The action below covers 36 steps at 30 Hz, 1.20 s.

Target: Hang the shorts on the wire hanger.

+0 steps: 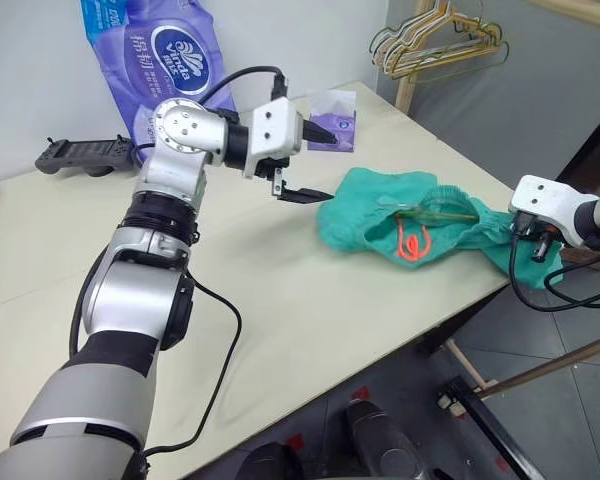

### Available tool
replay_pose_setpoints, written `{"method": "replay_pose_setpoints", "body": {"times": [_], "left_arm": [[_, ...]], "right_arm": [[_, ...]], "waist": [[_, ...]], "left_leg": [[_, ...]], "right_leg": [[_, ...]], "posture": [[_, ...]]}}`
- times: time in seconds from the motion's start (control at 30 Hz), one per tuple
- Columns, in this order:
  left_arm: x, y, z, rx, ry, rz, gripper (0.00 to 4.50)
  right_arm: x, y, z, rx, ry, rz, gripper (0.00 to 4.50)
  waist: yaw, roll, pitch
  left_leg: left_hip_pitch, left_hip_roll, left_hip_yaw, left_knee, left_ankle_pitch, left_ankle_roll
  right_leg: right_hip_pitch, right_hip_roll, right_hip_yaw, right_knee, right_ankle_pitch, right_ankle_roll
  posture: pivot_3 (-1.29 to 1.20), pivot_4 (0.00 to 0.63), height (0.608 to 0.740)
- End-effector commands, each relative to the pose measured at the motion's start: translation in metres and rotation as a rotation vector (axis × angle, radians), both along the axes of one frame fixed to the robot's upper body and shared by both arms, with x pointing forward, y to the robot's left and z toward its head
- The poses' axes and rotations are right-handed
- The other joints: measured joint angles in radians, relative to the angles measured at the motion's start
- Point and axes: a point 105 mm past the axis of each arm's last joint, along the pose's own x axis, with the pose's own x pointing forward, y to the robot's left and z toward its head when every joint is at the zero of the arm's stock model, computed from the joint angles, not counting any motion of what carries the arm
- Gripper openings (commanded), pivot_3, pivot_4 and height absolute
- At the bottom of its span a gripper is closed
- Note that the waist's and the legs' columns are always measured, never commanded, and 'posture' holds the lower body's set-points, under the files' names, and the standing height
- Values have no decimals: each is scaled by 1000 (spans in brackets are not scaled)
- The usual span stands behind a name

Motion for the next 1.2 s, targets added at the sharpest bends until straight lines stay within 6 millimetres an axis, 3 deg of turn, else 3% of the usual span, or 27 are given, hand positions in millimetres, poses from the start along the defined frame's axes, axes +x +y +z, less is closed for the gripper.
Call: {"method": "replay_pose_setpoints", "body": {"times": [0.03,0.4,0.67,0.7,0.73,1.07,1.2], "left_arm": [[-7,0,4,-20,-10,-19,4487],[-10,-12,-8,-27,-3,-42,4487],[-10,-10,-19,-36,16,-28,4487],[-10,-11,-20,-38,17,-26,4487],[-9,-13,-22,-41,17,-23,4487],[-2,-34,-79,71,41,-6,4487],[15,-43,-82,73,-34,76,4487]], "right_arm": [[-5,-11,21,22,-75,-47,0],[-6,1,22,36,-67,-3,0],[-9,5,21,65,-66,-8,0],[-9,4,20,59,-66,-4,0],[-9,4,21,53,-69,0,0],[-10,19,29,24,-98,64,0],[-12,27,37,28,-112,86,0]], "waist": [[4,-1,-3],[7,-1,-5],[11,-1,-5],[12,1,-11],[13,1,-22],[34,2,-72],[35,2,-72]], "left_leg": [[0,0,0,1,0,0],[0,0,-2,2,0,1],[0,0,-3,2,-2,3],[0,0,-3,2,-2,3],[-1,0,-3,2,-1,2],[0,0,-4,2,-3,5],[0,0,-4,2,-3,5]], "right_leg": [[1,0,0,0,0,0],[2,-1,-3,0,0,0],[2,-1,-3,0,0,0],[2,-1,-3,0,0,0],[2,-1,-3,0,0,0],[5,-1,-5,-5,0,0],[5,-1,-5,-6,0,0]], "posture": [[-198,65,740],[-193,77,740],[-192,81,740],[-192,0,740],[-192,0,740],[-211,0,740],[-229,0,740]]}}
